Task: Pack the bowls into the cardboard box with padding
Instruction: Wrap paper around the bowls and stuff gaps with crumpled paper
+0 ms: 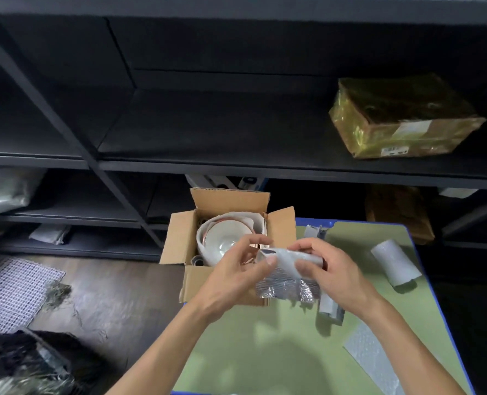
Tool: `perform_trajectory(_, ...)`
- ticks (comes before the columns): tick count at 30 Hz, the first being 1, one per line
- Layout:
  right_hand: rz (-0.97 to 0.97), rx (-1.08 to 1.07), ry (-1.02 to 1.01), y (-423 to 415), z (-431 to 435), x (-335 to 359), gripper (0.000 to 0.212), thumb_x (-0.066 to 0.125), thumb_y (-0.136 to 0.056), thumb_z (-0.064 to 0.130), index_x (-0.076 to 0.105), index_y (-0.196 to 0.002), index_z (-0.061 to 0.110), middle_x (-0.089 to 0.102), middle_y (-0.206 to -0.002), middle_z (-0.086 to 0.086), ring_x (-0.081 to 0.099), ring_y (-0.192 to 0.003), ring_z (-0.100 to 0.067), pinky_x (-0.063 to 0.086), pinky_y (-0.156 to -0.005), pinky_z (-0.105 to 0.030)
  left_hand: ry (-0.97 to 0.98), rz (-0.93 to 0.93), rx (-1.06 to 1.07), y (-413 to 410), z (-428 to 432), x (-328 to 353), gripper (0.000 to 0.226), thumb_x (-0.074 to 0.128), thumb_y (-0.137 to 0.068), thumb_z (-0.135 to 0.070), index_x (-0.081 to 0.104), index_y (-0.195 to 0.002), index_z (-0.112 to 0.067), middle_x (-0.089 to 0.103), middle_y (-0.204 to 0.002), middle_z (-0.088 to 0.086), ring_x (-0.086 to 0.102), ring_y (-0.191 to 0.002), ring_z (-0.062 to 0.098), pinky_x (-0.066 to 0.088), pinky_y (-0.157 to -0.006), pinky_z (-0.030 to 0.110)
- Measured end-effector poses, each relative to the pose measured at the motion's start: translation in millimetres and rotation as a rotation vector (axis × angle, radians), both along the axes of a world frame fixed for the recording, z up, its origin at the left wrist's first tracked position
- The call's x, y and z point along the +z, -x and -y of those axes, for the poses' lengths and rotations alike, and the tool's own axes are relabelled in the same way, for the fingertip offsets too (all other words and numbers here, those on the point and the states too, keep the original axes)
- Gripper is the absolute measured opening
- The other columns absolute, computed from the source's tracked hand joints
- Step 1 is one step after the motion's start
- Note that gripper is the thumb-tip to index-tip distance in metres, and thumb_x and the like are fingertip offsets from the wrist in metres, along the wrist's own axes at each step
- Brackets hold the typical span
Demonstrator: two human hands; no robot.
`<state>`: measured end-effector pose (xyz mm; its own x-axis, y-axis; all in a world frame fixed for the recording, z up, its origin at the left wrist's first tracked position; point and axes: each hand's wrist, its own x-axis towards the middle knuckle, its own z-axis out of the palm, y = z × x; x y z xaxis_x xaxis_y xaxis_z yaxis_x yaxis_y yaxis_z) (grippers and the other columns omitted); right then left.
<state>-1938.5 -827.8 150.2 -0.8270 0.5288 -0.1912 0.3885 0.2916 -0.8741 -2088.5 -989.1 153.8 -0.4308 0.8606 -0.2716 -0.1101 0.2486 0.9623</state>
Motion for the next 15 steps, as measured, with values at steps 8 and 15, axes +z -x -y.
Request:
perform_trajectory(8,0.035,0.011,-0.09,50,29,1,0.024,0.068,-0.091,0.021,0.066,-0.106,0.04,0.068,-0.093,0.021,0.061,-0.085,-0.003,0.045,-0.073,-0.017,0.044,0.045,0.068,41,21,-10,0.027,0.072,-0.091,-0.012,0.062,-0.116,-0.019,0.069,-0.091,0.004,0.064,-0.077,0.013,0.054,-0.074,0.035)
perform_trajectory(15,0.02,0.059,0.027,76,46,1,0.027,0.073,-0.087,0.015,0.067,-0.106,0.034,0.069,-0.098,0.014,0.063,-0.085,-0.009,0.052,-0.078,-0.024,0.027,0.023,0.071,75,39,-16,0.016,0.063,-0.093,-0.002,0.062,-0.099,-0.017,0.06,-0.076,0.002,0.057,-0.071,0.018,0.056,-0.073,0.053)
